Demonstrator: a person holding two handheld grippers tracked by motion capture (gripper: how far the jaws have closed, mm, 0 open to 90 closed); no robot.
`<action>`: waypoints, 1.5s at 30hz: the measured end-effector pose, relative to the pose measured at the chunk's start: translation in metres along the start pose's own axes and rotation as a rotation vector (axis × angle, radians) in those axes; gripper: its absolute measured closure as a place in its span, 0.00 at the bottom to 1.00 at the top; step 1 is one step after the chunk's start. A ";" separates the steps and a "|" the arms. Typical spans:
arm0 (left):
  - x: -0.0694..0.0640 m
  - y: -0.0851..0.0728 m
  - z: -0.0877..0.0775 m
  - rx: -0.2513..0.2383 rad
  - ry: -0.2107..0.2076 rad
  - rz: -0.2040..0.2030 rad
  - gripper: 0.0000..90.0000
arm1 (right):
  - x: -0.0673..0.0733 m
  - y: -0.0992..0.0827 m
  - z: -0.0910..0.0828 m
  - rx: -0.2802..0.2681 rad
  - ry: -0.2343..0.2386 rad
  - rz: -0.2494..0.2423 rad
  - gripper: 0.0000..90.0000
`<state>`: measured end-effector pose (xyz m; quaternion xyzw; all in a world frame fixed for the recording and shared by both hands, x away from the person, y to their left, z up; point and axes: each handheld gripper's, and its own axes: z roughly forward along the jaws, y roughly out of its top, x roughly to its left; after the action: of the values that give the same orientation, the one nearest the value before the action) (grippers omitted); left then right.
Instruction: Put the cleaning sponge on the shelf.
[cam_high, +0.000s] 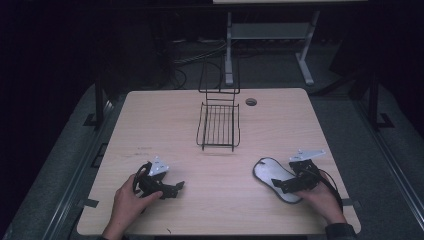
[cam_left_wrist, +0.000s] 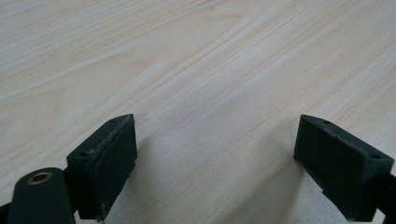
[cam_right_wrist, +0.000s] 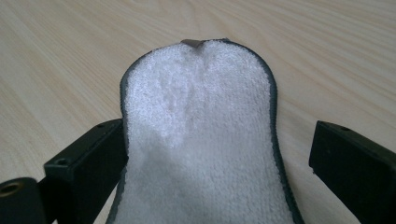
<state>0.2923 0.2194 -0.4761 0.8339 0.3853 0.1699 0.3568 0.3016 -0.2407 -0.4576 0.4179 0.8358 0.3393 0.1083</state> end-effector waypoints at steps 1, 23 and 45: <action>0.000 0.000 0.000 0.000 0.000 0.000 0.14 | 0.000 0.000 0.000 0.000 0.000 0.000 0.05; 0.000 0.000 0.000 0.000 0.000 0.000 0.14 | 0.007 0.004 0.018 0.082 -0.016 -0.055 0.05; 0.000 0.000 0.000 0.001 0.000 0.001 0.14 | 0.003 0.006 0.011 0.065 0.030 -0.041 0.24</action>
<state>0.2923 0.2195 -0.4761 0.8341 0.3851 0.1700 0.3564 0.3089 -0.2307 -0.4617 0.3991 0.8562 0.3159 0.0891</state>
